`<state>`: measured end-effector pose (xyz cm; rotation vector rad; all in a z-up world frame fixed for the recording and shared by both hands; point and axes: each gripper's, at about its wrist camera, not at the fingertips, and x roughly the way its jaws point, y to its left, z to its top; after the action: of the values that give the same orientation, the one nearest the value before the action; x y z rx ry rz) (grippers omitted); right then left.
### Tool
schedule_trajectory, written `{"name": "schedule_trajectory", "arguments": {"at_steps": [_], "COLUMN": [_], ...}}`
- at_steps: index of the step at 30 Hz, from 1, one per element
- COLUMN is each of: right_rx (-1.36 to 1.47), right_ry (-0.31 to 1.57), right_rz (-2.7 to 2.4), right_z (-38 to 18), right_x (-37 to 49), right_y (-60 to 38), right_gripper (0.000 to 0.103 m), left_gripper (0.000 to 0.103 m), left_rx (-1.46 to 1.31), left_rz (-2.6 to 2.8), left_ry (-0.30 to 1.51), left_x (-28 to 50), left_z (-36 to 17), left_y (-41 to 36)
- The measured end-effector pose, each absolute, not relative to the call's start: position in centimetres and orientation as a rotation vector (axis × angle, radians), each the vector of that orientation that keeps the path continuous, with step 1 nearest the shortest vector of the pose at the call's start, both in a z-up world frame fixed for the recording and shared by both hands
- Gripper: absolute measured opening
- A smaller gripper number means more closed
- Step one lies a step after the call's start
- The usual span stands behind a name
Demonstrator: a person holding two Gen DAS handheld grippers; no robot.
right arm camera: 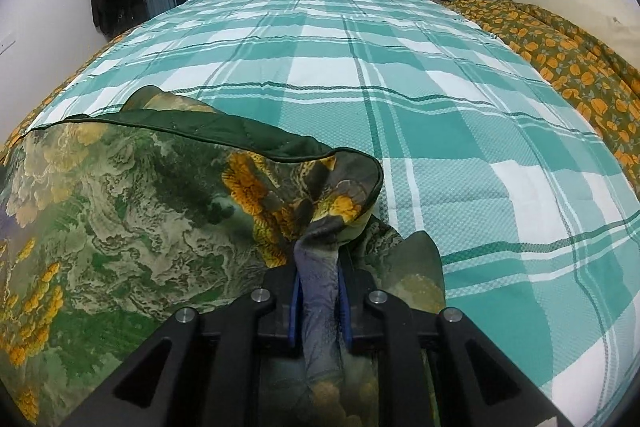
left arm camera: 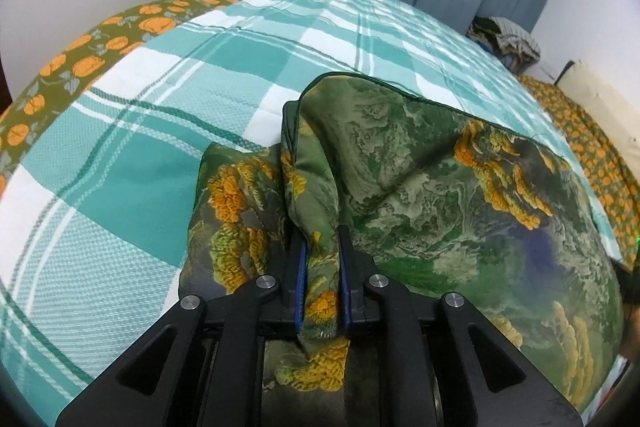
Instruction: Fold large clothes
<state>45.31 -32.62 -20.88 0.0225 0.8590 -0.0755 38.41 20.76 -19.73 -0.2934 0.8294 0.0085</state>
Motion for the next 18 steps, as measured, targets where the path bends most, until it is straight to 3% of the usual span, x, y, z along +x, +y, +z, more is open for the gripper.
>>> {"name": "schedule_trajectory", "arguments": {"at_steps": [2,4,6,8,10,12,18], "right_rx": [0.005,-0.013,-0.047,-0.083,-0.078,-0.06,0.013], "right_ry": [0.848,0.847,0.862,0.852,0.82,0.769,0.791], "right_rz": [-0.087,-0.1,-0.104,-0.113,-0.109,-0.082,0.037], "right_z": [-20.5,-19.9,-18.9,-16.9,-14.9,-12.9,-10.2], "right_x": [45.0,44.6,44.4,43.5,42.2,40.7,38.5], "right_y": [-32.5,-32.3,-32.0,-32.0,-32.4,-32.8,-32.8], "right_gripper": [0.018,0.019,0.02,0.033,0.072,0.074,0.074], "left_gripper": [0.02,0.036,0.062,0.068,0.075,0.087,0.092], "left_rx": [-0.261,-0.231,-0.229,-0.22,-0.192,-0.167,-0.14], "left_rz": [0.018,0.02,0.008,-0.021,-0.06,-0.09,-0.194], "left_ry": [0.825,0.829,0.819,0.785,0.737,0.687,0.66], "left_x": [37.9,37.2,36.1,35.0,34.0,33.6,36.8], "left_z": [-18.7,-17.2,-15.5,-13.5,-11.2,-9.1,-7.5], "left_y": [20.4,20.1,19.9,19.3,18.5,17.3,12.5]}}
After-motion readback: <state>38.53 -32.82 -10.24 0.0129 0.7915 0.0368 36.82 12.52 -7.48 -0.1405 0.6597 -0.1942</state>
